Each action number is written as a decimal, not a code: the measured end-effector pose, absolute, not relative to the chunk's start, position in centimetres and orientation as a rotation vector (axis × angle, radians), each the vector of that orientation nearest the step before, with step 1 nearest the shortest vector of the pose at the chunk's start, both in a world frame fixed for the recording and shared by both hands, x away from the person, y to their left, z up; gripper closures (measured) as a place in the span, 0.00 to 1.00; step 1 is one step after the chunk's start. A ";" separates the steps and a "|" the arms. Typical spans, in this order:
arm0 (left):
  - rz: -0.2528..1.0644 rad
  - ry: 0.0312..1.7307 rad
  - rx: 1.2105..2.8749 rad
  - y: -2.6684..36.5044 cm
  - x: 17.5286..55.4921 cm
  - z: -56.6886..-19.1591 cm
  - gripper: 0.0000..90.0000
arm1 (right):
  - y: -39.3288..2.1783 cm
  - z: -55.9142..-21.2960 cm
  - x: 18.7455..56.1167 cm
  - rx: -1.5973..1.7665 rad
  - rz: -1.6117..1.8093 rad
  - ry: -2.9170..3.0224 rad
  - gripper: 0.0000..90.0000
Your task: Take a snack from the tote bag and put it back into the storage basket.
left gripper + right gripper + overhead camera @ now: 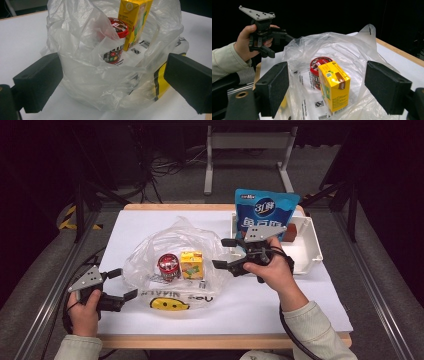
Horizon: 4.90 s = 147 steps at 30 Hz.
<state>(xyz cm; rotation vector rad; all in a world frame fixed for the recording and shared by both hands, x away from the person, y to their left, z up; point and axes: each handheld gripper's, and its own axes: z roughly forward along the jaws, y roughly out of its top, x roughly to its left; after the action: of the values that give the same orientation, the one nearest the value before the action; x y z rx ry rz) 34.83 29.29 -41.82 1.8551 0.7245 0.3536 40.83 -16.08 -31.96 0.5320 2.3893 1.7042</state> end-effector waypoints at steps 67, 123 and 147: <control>0.349 0.720 1.849 29.3 35.0 -41.9 0.03 | -7.7 -38.9 46.5 0.468 1.378 2.672 0.26; 0.355 0.718 1.849 29.5 35.0 -41.8 0.03 | -9.2 -31.8 44.5 0.244 1.420 2.652 0.57; 0.362 0.729 1.834 29.4 35.0 -41.7 0.03 | -11.9 -28.5 43.7 0.222 1.461 2.609 0.57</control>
<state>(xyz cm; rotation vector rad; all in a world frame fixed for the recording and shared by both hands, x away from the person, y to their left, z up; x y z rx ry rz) 35.04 29.43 -41.72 1.8345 0.7290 0.3621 43.67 -11.87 -28.52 0.2223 2.6094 1.4605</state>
